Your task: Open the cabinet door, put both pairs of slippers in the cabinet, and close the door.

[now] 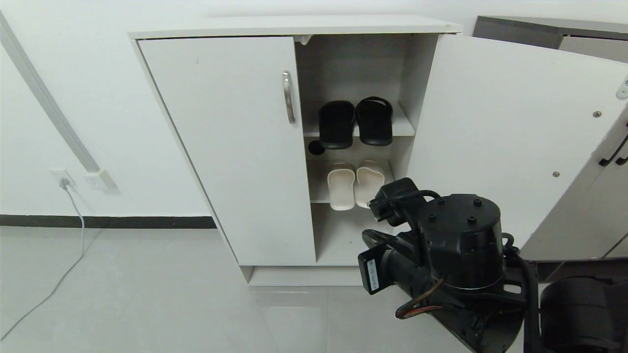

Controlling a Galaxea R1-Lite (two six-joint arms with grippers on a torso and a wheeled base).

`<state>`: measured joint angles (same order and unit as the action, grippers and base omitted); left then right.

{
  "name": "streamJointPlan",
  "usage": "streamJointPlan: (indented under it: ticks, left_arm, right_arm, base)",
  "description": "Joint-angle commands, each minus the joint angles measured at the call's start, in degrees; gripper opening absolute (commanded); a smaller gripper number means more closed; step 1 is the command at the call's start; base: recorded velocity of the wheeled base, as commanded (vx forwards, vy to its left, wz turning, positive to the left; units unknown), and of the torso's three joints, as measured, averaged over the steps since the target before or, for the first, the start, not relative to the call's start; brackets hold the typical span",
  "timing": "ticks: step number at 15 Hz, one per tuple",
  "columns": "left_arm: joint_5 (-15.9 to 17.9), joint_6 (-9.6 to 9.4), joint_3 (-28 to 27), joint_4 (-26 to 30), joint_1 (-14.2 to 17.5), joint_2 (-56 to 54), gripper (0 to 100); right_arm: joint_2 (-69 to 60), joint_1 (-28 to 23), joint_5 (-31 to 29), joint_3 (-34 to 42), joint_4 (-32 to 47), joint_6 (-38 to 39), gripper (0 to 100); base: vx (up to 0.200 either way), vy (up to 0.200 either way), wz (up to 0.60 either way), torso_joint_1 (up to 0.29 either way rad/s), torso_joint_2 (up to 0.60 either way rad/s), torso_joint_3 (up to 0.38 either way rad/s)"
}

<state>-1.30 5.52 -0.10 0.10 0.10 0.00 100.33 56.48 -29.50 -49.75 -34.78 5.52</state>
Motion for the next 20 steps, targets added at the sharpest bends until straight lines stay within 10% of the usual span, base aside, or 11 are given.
streamJointPlan:
  ticks: [1,20]
  left_arm:
    - [-0.01,0.01,0.01,-0.01,-0.01,0.0,0]
    - [-0.01,0.01,0.01,-0.01,-0.01,0.0,0]
  right_arm:
    - [0.39,-0.23,-0.03,0.27,-0.11,0.1,0]
    - [1.19,-0.49,-0.03,0.62,-0.11,0.01,0]
  base:
    - [0.0,0.0,0.0,0.0,0.0,0.0]
    - [0.0,0.0,0.0,0.063,-0.32,-0.264]
